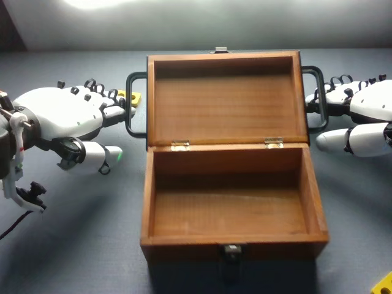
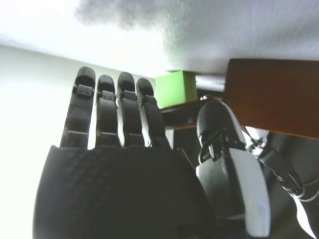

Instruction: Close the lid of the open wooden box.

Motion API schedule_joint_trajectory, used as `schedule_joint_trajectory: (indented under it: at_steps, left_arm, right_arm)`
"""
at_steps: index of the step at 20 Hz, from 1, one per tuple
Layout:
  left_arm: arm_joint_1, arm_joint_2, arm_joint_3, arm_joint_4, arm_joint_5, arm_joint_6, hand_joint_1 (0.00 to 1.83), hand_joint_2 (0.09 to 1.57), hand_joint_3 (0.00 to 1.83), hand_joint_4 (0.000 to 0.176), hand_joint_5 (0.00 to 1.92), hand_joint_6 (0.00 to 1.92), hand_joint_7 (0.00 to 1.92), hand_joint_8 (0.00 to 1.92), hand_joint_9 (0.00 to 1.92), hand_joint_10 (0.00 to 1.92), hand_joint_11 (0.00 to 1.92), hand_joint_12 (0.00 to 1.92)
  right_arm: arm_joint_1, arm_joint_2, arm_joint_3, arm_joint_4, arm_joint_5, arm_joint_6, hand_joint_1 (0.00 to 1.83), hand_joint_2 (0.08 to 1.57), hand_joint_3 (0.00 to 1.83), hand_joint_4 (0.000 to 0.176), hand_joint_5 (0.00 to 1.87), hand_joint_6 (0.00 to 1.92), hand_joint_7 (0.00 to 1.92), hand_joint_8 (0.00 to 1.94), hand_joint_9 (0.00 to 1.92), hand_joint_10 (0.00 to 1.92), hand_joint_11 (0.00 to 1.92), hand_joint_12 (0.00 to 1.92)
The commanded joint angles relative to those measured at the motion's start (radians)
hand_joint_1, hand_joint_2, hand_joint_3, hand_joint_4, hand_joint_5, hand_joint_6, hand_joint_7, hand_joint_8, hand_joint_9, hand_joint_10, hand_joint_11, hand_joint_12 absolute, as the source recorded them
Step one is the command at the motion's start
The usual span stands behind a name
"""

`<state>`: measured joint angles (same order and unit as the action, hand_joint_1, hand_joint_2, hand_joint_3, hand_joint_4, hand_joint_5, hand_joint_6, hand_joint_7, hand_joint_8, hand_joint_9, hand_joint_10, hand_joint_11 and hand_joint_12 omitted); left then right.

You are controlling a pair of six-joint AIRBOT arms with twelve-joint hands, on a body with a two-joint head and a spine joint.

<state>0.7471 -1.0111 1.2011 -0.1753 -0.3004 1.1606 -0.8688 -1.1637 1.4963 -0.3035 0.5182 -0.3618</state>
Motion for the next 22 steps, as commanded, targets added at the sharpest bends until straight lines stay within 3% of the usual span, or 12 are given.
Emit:
schedule_joint_trajectory:
  at_steps: [1, 6, 7, 8, 13, 15, 16, 22]
  left_arm:
    - [-0.006, 0.016, -0.011, 0.005, -0.170, -0.001, 0.00, 1.57, 0.11, 0.000, 0.01, 0.00, 0.01, 0.00, 0.01, 0.00, 0.01, 0.00]
    - [0.027, 0.069, -0.078, 0.004, -0.268, -0.005, 0.00, 1.57, 0.05, 0.000, 0.06, 0.01, 0.03, 0.01, 0.03, 0.00, 0.04, 0.01]
    - [0.031, 0.078, -0.087, 0.004, -0.285, -0.007, 0.00, 1.57, 0.07, 0.000, 0.10, 0.01, 0.07, 0.01, 0.07, 0.01, 0.07, 0.02]
    - [0.036, 0.086, -0.094, 0.005, -0.299, -0.011, 0.00, 1.57, 0.09, 0.000, 0.12, 0.01, 0.09, 0.01, 0.09, 0.01, 0.07, 0.01]
    - [0.056, 0.110, -0.119, 0.039, -0.354, -0.070, 0.00, 1.57, 0.11, 0.000, 0.13, 0.00, 0.10, 0.01, 0.09, 0.01, 0.08, 0.01]
    - [0.059, 0.117, -0.131, 0.051, -0.370, -0.074, 0.00, 1.57, 0.11, 0.000, 0.15, 0.01, 0.12, 0.01, 0.10, 0.01, 0.09, 0.01]
    - [0.062, 0.120, -0.136, 0.055, -0.378, -0.076, 0.00, 1.57, 0.11, 0.000, 0.15, 0.01, 0.11, 0.01, 0.10, 0.01, 0.09, 0.01]
    - [0.089, 0.145, -0.163, 0.076, -0.435, -0.117, 0.00, 1.57, 0.07, 0.000, 0.15, 0.00, 0.11, 0.00, 0.10, 0.00, 0.10, 0.01]
  right_arm:
    - [0.014, -0.002, -0.002, 0.025, 0.137, 0.014, 0.00, 1.36, 0.00, 0.001, 0.13, 0.00, 0.11, 0.00, 0.04, 0.00, 0.07, 0.00]
    - [0.014, 0.023, -0.024, 0.025, 0.164, 0.019, 0.00, 1.36, 0.00, 0.000, 0.12, 0.00, 0.12, 0.00, 0.04, 0.00, 0.07, 0.01]
    - [0.014, 0.029, -0.029, 0.025, 0.167, 0.019, 0.00, 1.34, 0.00, 0.003, 0.12, 0.00, 0.11, 0.00, 0.04, 0.00, 0.08, 0.01]
    - [0.014, 0.031, -0.032, 0.025, 0.169, 0.019, 0.00, 1.33, 0.00, 0.022, 0.12, 0.00, 0.11, 0.00, 0.05, 0.00, 0.10, 0.02]
    - [0.014, 0.042, -0.051, 0.026, 0.187, 0.019, 0.00, 1.31, 0.00, 0.030, 0.13, 0.00, 0.13, 0.00, 0.06, 0.01, 0.14, 0.04]
    - [0.014, 0.049, -0.067, 0.026, 0.199, 0.019, 0.00, 1.33, 0.00, 0.027, 0.12, 0.00, 0.13, 0.01, 0.05, 0.00, 0.11, 0.03]
    - [0.014, 0.055, -0.075, 0.026, 0.206, 0.019, 0.00, 1.36, 0.01, 0.007, 0.12, 0.00, 0.14, 0.01, 0.05, 0.00, 0.10, 0.03]
    - [0.001, 0.088, -0.106, 0.026, 0.226, 0.019, 0.00, 1.37, 0.01, 0.000, 0.12, 0.00, 0.13, 0.00, 0.04, 0.00, 0.10, 0.03]
